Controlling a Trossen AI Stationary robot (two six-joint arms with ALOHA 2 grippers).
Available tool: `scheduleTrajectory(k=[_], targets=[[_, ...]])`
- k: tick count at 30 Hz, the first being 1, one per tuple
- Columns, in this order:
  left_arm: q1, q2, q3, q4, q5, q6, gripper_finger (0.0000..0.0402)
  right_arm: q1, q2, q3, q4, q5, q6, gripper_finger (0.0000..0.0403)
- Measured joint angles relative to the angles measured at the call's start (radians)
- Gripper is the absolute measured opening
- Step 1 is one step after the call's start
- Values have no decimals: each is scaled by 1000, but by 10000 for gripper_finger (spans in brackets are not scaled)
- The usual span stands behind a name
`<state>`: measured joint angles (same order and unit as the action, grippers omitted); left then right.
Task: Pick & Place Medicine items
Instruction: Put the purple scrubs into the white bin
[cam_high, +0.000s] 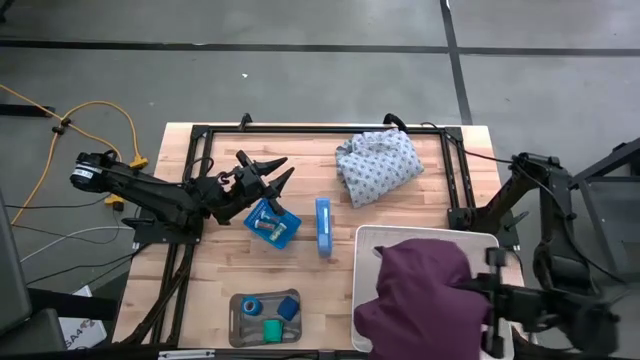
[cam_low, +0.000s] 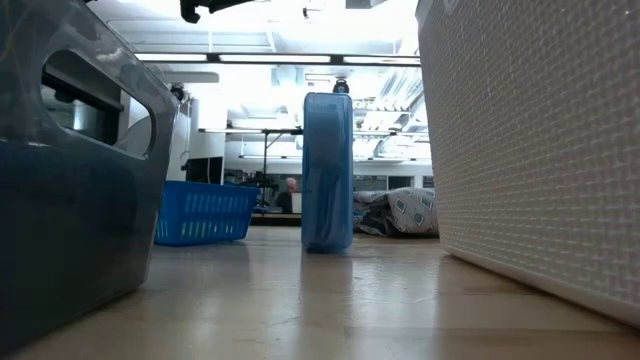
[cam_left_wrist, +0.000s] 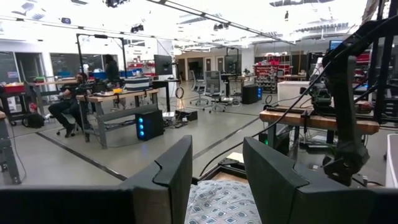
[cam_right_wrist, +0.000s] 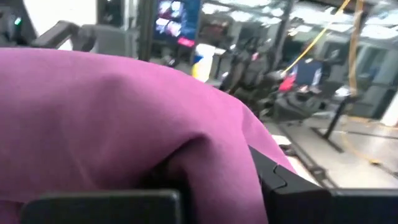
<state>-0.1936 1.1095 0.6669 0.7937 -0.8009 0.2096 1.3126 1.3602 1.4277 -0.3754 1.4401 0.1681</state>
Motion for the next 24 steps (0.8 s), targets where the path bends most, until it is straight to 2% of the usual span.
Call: scheduleTrajectory(k=[4,9,16,24], targets=[[0,0,0,0,0,0,136,-84,0,0,-131,-166,127,63],[0,0,0,0,0,0,136,-143,-26,0,-341,-302,292,63],[0,0,0,0,0,0,136,-201,-114,0,-691,-508,661,63],[0,0,0,0,0,0,136,-274,-143,0,-815,-855,951,63]])
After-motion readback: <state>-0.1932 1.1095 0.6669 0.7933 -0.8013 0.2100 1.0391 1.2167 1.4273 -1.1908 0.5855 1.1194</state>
